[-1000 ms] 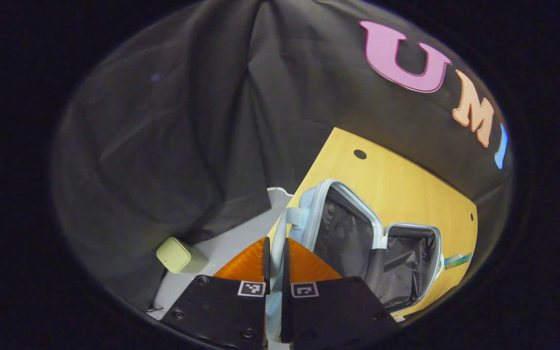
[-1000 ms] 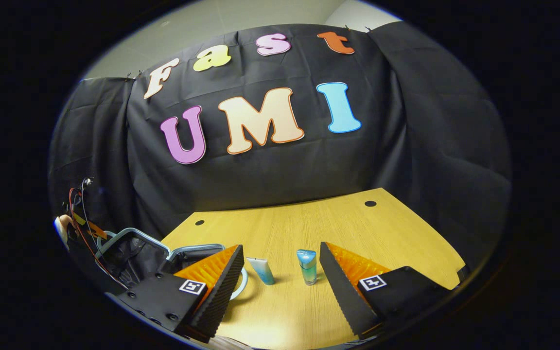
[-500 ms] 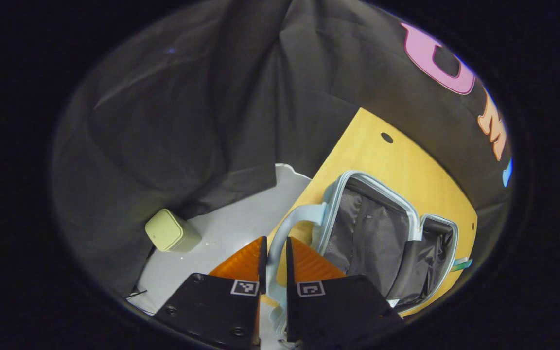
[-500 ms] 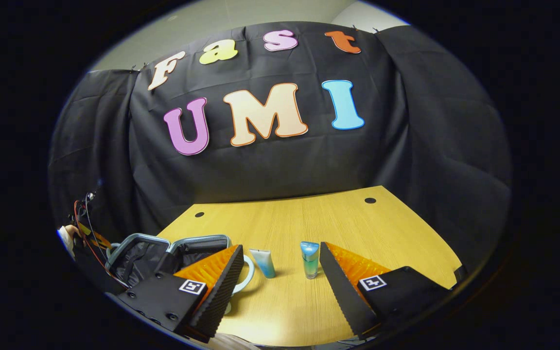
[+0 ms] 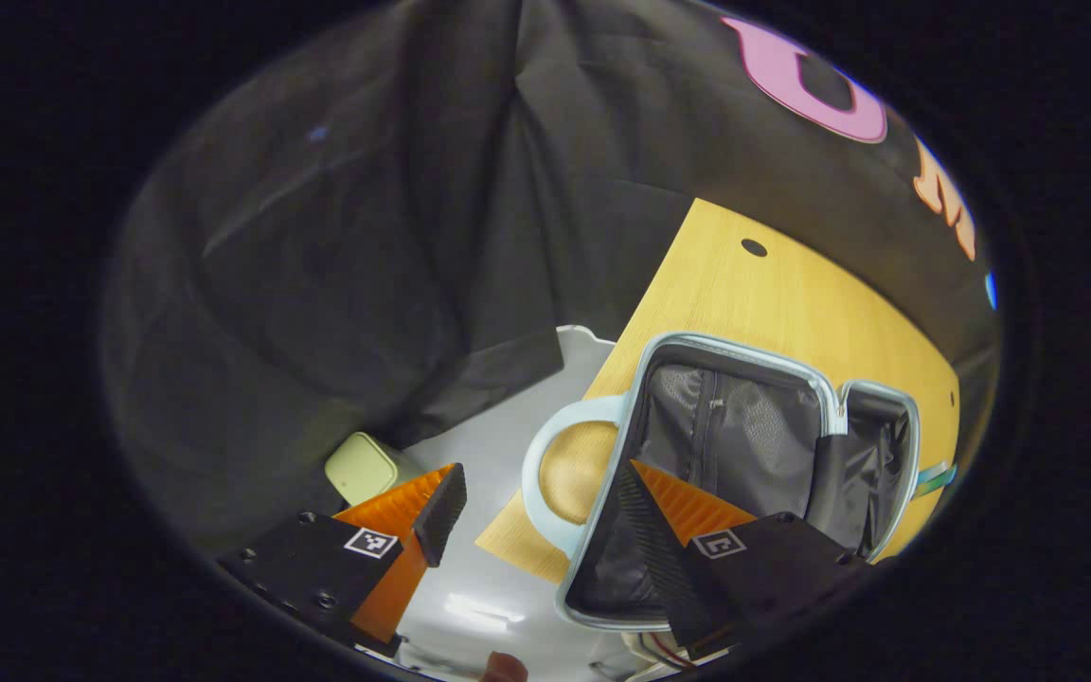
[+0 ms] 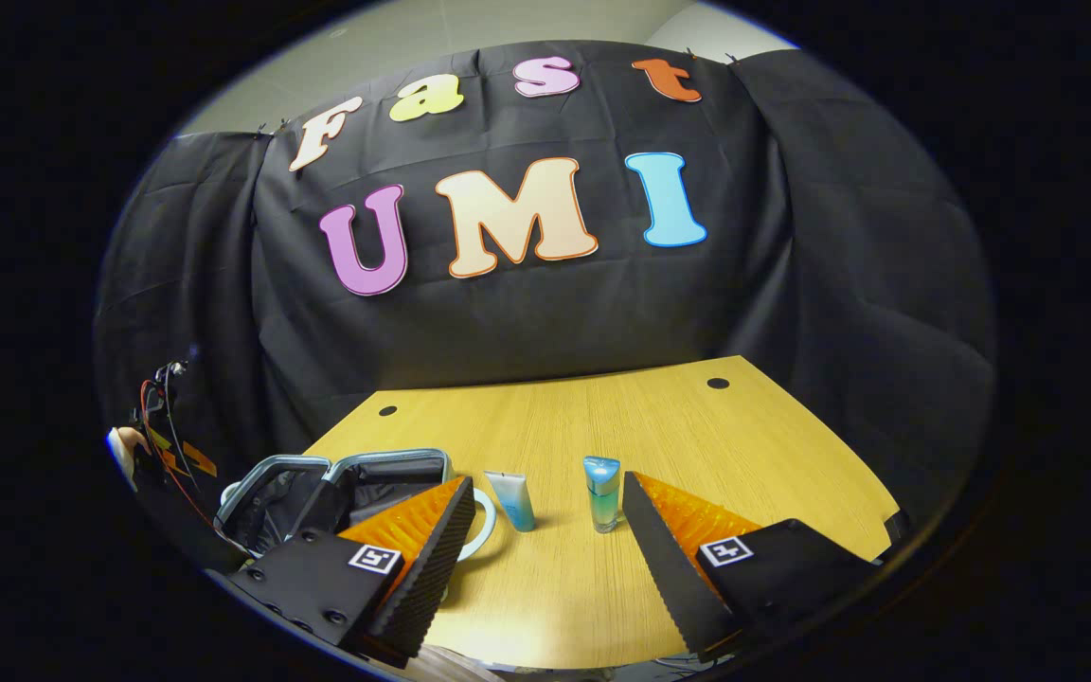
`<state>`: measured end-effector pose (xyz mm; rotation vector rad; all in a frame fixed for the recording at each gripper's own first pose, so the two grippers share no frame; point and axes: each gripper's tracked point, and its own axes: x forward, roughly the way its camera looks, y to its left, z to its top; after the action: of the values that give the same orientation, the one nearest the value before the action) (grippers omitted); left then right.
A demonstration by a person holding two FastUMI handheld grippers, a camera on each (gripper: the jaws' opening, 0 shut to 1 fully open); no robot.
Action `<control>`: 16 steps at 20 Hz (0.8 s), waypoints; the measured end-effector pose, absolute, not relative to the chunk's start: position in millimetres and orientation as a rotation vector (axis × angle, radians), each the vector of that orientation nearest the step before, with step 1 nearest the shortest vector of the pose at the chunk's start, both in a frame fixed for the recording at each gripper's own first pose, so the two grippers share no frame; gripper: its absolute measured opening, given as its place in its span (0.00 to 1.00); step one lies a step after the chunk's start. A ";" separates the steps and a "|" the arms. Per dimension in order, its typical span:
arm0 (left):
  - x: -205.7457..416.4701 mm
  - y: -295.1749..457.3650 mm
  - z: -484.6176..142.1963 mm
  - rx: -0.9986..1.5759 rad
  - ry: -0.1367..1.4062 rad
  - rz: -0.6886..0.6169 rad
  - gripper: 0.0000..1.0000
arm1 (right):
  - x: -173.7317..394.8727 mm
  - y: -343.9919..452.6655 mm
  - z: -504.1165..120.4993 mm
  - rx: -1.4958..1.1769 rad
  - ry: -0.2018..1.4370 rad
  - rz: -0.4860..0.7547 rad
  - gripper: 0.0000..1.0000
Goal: First open the suitcase, pack the skin care products into it, and then close the suitcase.
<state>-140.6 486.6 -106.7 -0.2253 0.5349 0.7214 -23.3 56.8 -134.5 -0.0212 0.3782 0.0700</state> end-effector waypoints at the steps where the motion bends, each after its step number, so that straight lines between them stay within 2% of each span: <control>1: -139.4 474.6 -104.5 -0.199 0.538 0.710 0.97 | -23.2 55.5 -136.5 -0.017 0.382 0.069 0.98; 7: -112.6 367.8 -94.4 -0.158 0.554 0.600 0.97 | -22.7 42.6 -145.6 -0.020 0.406 0.068 0.98; 13: -53.8 218.6 -99.7 -0.116 0.578 0.379 0.95 | -9.0 13.0 -168.6 -0.010 0.478 0.109 0.98; 16: -19.0 139.1 -98.9 -0.114 0.520 0.267 0.96 | 1.6 -4.8 -184.5 -0.020 0.536 0.156 0.98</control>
<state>-19.0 139.1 -98.9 -0.1138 0.5203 0.2671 1.6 -4.8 -184.5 -0.0201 0.5358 0.1557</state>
